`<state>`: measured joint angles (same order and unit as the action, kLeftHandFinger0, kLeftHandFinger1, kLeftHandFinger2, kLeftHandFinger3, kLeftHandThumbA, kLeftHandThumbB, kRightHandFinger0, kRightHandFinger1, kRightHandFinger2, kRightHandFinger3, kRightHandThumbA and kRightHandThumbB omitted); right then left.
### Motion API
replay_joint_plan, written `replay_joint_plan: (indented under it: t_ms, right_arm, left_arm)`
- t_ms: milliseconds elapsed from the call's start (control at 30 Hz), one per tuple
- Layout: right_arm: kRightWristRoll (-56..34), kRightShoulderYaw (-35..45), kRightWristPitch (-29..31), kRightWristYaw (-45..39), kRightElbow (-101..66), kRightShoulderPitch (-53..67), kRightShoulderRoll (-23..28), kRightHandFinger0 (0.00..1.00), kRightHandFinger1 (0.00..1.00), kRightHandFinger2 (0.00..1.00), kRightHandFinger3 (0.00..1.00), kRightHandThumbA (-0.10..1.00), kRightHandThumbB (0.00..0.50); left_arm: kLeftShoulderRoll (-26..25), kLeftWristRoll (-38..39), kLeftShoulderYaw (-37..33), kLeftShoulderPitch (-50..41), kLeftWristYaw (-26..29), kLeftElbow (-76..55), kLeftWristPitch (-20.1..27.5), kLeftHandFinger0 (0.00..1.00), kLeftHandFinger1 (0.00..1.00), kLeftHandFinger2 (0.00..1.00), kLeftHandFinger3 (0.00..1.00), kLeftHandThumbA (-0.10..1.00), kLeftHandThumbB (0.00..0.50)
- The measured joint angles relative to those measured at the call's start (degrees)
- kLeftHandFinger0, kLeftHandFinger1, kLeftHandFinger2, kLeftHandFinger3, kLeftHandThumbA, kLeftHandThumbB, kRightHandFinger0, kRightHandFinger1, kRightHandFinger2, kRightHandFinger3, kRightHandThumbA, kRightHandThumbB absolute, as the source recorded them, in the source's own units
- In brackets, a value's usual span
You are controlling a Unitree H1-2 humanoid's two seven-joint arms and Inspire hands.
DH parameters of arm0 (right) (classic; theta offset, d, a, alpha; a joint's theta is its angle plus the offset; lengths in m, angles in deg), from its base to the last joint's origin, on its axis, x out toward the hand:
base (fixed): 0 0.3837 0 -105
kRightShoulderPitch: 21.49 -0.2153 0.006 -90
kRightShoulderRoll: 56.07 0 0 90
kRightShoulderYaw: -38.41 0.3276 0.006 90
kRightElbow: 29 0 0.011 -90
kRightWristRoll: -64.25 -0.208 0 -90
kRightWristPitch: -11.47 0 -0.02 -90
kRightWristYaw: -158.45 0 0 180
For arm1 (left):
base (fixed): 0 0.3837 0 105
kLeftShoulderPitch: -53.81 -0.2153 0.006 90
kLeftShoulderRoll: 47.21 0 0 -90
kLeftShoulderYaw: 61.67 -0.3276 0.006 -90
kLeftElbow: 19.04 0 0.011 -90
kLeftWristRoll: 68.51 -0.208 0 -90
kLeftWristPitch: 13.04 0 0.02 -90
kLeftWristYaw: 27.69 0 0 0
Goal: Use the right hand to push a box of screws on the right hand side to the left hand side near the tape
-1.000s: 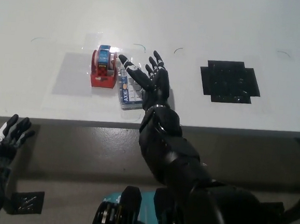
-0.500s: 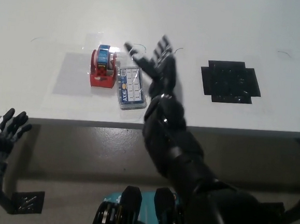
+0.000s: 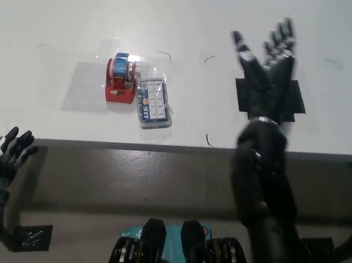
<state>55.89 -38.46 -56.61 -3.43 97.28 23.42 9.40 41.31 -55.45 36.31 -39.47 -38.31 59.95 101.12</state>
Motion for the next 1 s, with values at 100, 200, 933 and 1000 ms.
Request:
replay_joint_plan:
  t_ms: [100,200,933,1000]
  right_arm:
    - [-0.24,-0.06,-0.67,-0.36,-6.39,4.77,1.95,1.0,1.0,1.0,1.0,0.83,0.169]
    - [-0.71,-0.24,-1.3,-1.2,-12.38,9.85,4.71,1.0,1.0,1.0,1.0,0.79,0.156]
    - [-7.73,-16.76,-13.68,-18.77,-47.25,37.85,35.49,1.0,1.0,1.0,1.0,0.69,0.151]
    - [-8.17,-19.16,-14.9,-20.98,-47.39,38.33,35.71,1.0,1.0,1.0,1.0,0.72,0.137]
  left_arm:
    - [0.0,0.0,0.0,0.3,0.0,0.38,-0.17,1.0,1.0,1.0,1.0,1.0,0.267]
    - [0.0,0.0,0.0,0.81,0.0,1.21,-0.42,1.0,1.0,1.0,1.0,1.0,0.275]
    - [-0.19,-0.27,1.89,8.66,0.06,5.28,-3.15,1.0,1.0,1.0,1.0,1.0,0.249]
    - [-0.56,-0.39,2.39,8.97,0.06,5.36,-3.49,1.0,1.0,1.0,1.0,1.0,0.237]
